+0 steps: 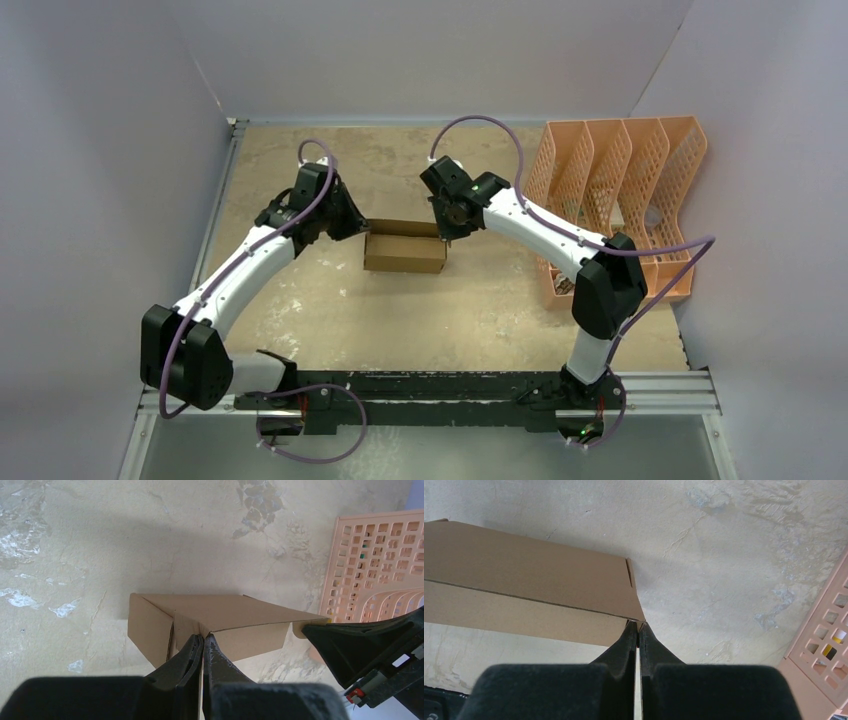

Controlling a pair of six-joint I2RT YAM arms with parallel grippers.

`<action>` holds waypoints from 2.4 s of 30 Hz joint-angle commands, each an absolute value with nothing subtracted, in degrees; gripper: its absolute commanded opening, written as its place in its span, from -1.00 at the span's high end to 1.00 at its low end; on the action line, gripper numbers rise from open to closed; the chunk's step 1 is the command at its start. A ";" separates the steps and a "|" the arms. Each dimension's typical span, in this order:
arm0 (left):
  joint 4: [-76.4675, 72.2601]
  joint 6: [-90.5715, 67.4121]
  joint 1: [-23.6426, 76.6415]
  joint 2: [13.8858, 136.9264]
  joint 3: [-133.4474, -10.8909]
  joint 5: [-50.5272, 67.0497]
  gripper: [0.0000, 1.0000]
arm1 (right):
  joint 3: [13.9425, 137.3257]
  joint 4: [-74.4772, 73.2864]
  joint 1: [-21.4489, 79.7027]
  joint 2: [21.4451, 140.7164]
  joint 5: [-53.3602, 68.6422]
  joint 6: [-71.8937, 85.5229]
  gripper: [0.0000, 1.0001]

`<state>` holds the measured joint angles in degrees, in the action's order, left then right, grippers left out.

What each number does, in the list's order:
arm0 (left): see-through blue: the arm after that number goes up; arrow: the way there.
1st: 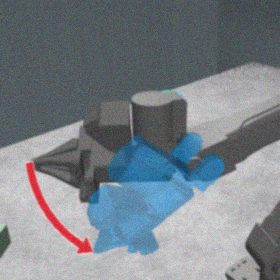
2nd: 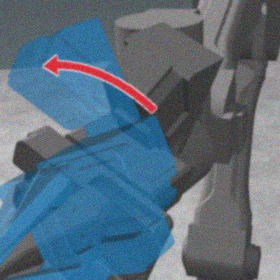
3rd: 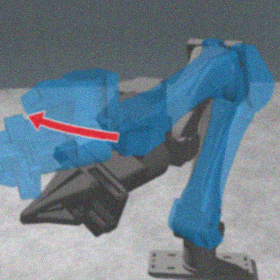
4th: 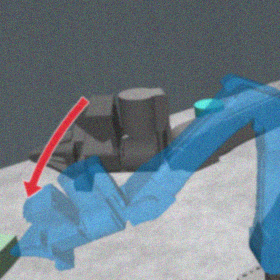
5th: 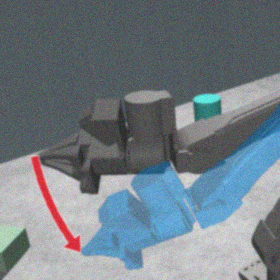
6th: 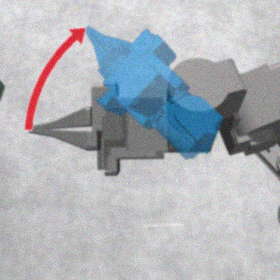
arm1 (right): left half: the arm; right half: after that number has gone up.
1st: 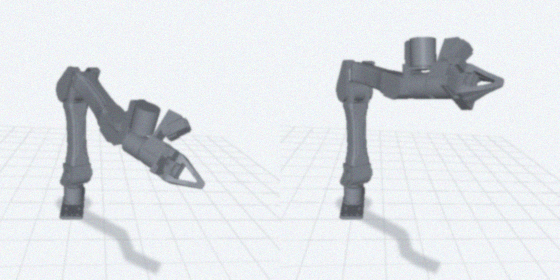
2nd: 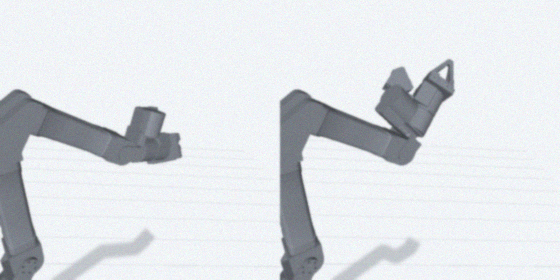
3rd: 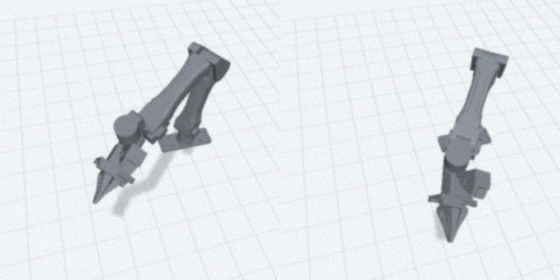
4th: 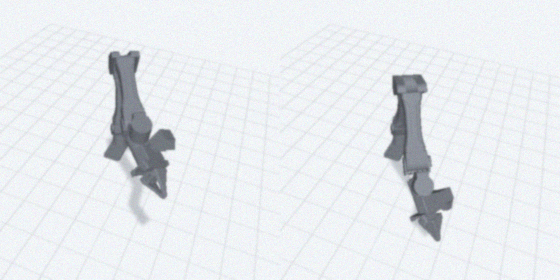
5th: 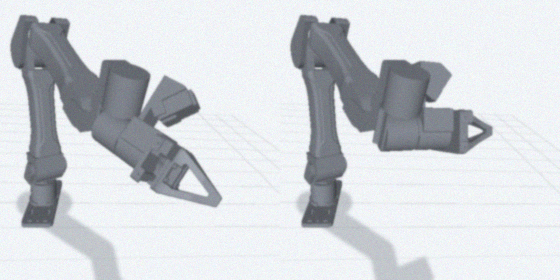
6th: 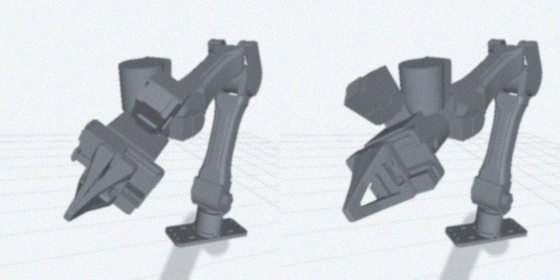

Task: Fold the paper box

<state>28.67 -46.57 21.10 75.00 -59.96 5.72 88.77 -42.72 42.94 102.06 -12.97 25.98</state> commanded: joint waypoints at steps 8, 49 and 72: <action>31.38 -40.56 22.59 75.13 -61.46 5.41 1.00 | 90.25 -39.12 43.59 101.86 -8.30 29.45 1.00; 27.68 -39.07 23.18 69.61 -50.61 5.07 1.00 | 73.47 -25.02 43.66 94.09 -13.24 27.77 1.00; 16.94 -38.86 23.60 62.88 -36.01 1.97 0.98 | 59.78 -9.71 43.77 86.05 -8.99 28.00 0.96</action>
<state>14.96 -40.86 23.33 62.13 -39.62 3.44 61.49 -11.97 43.51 87.26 -12.03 27.44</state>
